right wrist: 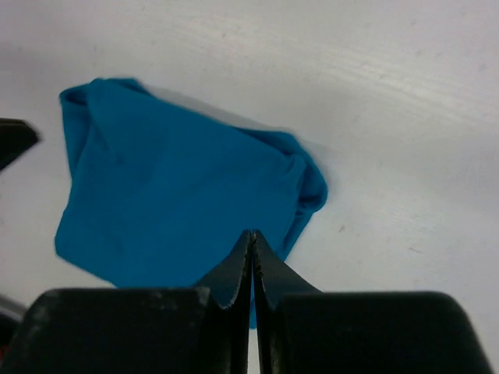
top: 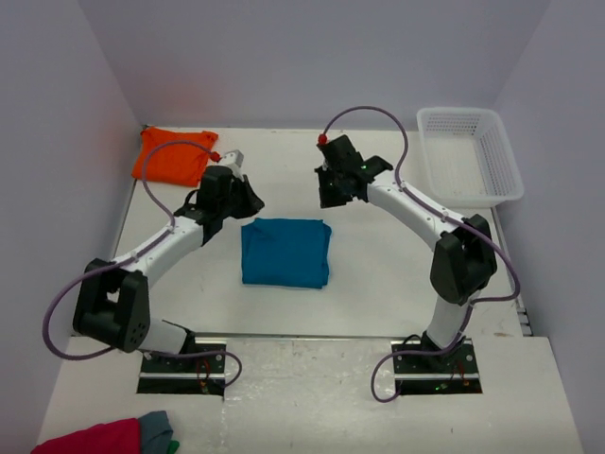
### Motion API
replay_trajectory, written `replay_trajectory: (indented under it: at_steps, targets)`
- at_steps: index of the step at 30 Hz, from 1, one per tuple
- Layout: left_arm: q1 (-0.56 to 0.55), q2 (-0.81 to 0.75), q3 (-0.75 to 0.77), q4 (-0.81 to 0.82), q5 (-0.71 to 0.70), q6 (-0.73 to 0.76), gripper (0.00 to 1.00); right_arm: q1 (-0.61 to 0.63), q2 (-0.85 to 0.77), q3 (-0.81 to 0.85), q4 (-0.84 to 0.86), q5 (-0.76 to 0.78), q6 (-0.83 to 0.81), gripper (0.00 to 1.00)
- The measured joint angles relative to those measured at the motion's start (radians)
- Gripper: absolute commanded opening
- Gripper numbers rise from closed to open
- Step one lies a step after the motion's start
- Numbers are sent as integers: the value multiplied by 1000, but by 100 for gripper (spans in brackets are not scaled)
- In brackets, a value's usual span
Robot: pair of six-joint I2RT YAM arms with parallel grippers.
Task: Fold and stack the t-shirts
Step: Smooth out wrinkles on the folded tshirt
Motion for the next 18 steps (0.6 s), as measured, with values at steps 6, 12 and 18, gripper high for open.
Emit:
replay_trajectory:
  at_steps: [6,12,18]
  targets:
    - [3,174,-111,174,314,-57,0,-15,12,-111,87,-295,79,0]
    - [18,301,-121,388,510,-133,0,-96,131,-137,222,-592,177,0]
    - [25,420,-121,541,611,-197,0,-195,249,-184,403,-857,336,0]
